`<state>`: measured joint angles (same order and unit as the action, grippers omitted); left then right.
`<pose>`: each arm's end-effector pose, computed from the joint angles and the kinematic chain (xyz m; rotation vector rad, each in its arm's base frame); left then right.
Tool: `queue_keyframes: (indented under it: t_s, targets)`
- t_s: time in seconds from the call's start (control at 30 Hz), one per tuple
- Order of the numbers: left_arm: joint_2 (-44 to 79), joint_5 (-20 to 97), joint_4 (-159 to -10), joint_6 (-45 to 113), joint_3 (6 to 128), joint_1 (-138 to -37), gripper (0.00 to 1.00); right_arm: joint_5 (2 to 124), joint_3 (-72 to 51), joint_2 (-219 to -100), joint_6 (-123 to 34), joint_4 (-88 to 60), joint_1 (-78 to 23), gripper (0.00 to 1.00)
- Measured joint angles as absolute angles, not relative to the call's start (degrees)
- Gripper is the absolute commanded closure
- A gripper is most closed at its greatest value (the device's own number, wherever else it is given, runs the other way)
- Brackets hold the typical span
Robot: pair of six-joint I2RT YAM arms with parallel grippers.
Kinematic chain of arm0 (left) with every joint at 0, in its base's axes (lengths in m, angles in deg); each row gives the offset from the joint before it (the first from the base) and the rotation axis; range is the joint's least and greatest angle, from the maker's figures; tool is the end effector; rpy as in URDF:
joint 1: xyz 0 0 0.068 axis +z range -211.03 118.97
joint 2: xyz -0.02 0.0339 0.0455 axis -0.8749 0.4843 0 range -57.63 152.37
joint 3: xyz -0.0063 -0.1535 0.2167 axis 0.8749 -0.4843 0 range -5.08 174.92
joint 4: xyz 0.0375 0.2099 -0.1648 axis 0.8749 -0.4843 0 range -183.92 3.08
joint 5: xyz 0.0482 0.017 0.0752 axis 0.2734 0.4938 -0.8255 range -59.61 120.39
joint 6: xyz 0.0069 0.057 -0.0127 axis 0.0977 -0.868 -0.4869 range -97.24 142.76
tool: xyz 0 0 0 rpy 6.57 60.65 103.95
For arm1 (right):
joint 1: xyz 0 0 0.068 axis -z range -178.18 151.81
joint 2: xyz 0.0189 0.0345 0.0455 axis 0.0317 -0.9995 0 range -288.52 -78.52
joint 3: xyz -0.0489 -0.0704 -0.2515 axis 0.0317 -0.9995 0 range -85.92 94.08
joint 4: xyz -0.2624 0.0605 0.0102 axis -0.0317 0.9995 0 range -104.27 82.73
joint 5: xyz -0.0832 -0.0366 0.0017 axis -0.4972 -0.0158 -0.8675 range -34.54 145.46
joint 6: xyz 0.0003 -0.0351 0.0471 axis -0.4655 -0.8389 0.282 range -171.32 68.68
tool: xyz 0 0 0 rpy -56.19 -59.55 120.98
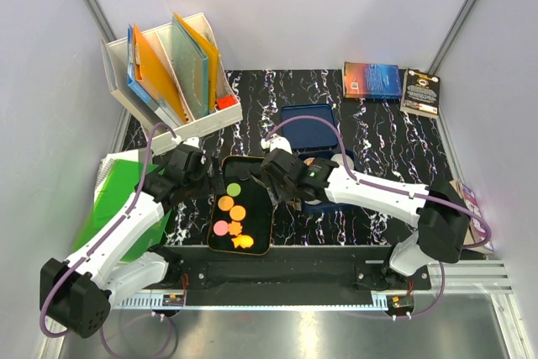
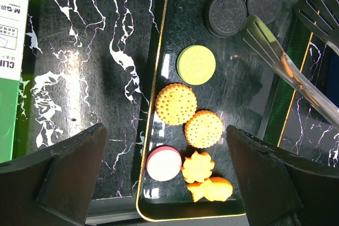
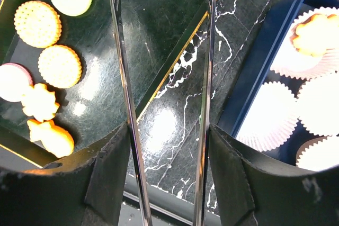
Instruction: Pack the cookies
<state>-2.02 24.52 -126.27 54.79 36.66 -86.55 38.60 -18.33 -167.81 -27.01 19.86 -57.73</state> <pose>0.1871 -0.0845 0.2295 -0.1857 2.5098 -0.2895 0.1826 0.2860 0.2372 -0.6475 2.4149 0.2375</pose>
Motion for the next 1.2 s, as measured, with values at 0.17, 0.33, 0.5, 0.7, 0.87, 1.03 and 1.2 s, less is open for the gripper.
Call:
queue_keyframes:
  t_s: [0.17,0.33,0.5,0.7,0.87,1.03,1.2]
  targets:
    - [-2.0,24.5,-126.2,54.8,36.7,-86.6,0.01,38.6,-19.0,-167.8,-27.0,19.9,-57.7,0.40]
    - [-2.0,24.5,-126.3,54.8,36.7,-86.8,0.01,38.4,-19.0,-170.3,-27.0,19.8,-57.7,0.43]
    - [-2.0,24.5,-126.3,54.8,36.7,-87.0,0.01,38.4,-18.9,-174.0,-27.1,20.0,-57.3,0.43]
    - [-2.0,24.5,-126.3,54.8,36.7,-87.1,0.01,38.6,-17.4,-175.8,-27.6,20.7,-57.3,0.48]
    - [-2.0,24.5,-126.3,54.8,36.7,-87.1,0.01,38.6,-15.4,-175.9,-27.9,20.7,-57.3,0.57]
    - [-2.0,24.5,-126.3,54.9,36.7,-87.3,0.01,38.5,-15.1,-175.2,-28.0,21.1,-57.2,0.59]
    - [-2.0,24.5,-126.3,55.0,36.7,-87.3,0.01,37.5,-15.1,-171.9,-27.9,23.3,-57.1,0.59]
